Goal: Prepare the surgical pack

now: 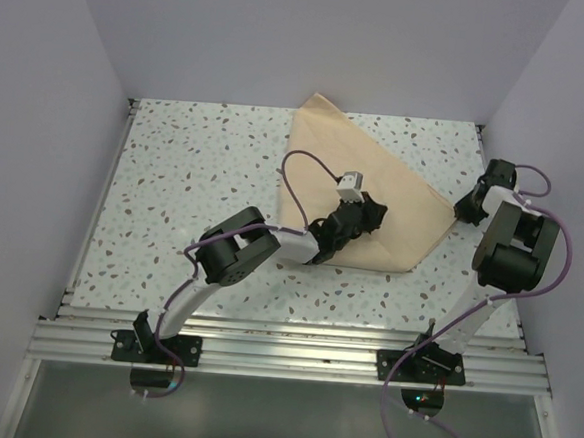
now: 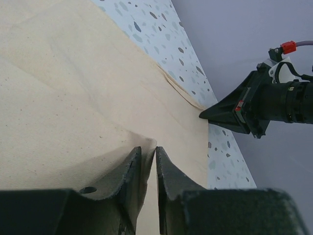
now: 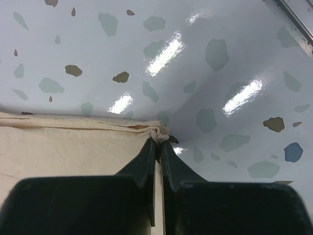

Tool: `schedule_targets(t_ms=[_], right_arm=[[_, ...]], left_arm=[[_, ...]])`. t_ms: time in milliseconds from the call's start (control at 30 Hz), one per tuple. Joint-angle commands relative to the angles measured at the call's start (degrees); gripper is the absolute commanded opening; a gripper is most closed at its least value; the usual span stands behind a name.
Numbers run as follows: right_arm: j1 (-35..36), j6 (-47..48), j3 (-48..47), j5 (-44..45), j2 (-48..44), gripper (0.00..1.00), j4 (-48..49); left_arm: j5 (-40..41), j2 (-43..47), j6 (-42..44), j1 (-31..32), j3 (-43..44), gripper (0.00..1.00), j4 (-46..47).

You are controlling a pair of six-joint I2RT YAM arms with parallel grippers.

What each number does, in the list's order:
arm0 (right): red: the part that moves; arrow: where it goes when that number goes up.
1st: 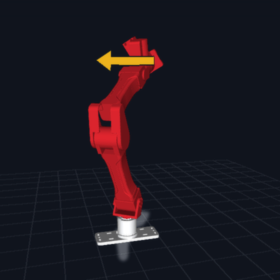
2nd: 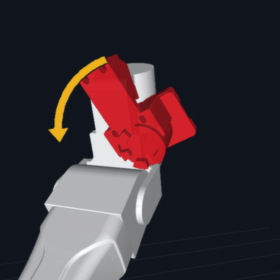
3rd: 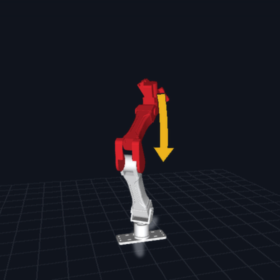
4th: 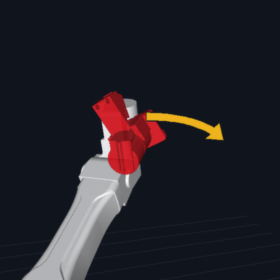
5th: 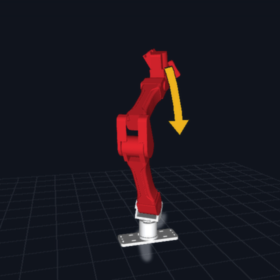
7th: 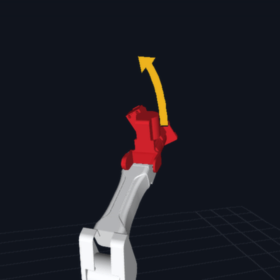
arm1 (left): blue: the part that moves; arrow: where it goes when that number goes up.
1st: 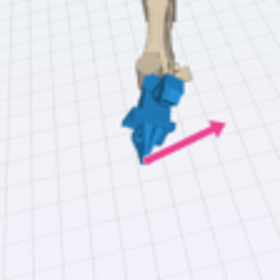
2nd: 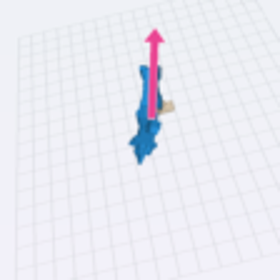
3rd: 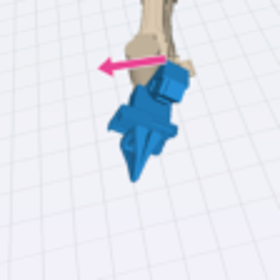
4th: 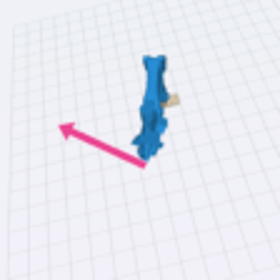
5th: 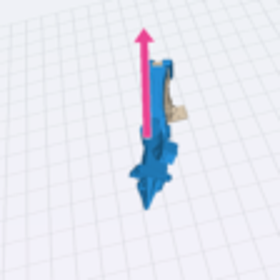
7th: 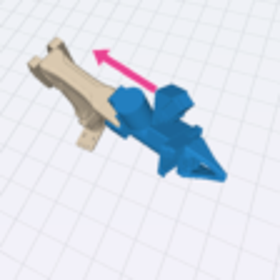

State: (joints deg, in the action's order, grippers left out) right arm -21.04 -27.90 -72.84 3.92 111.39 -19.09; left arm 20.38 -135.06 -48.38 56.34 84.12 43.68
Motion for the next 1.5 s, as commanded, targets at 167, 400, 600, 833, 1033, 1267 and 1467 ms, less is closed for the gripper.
schedule_targets(t_ms=[167,400,600,833,1033,1267,1467], right_arm=[[0.0,-0.8,0.2,-3.7,-2.5,0.00,1.2],[0.1,-1.2,0.4,-3.8,-3.2,0.00,1.1],[0.1,-1.3,0.8,-6.0,-3.6,0.00,1.5],[2.0,-1.5,0.9,-6.0,-5.7,0.00,1.1],[3.5,-1.3,-0.5,-6.0,-7.2,0.00,-0.2],[7.1,-0.8,-1.1,-6.4,-14.2,0.00,-1.9],[11.8,1.1,-3.4,-4.1,-16.7,0.00,-4.8]], left_arm=[[-2.6,1.4,3.0,0.2,3.7,0.50,2.8],[-3.0,5.9,8.1,0.2,7.2,0.66,0.4],[-3.7,16.8,13.6,-0.6,6.4,0.73,-6.3],[-4.1,34.8,12.6,-11.0,-4.0,0.72,-31.3],[-0.8,51.3,12.5,-17.5,-27.3,0.67,-36.8],[-5.3,53.2,13.1,-17.8,-42.4,0.57,-30.8],[-8.0,50.3,13.0,-17.9,-44.3,0.57,-29.3]])
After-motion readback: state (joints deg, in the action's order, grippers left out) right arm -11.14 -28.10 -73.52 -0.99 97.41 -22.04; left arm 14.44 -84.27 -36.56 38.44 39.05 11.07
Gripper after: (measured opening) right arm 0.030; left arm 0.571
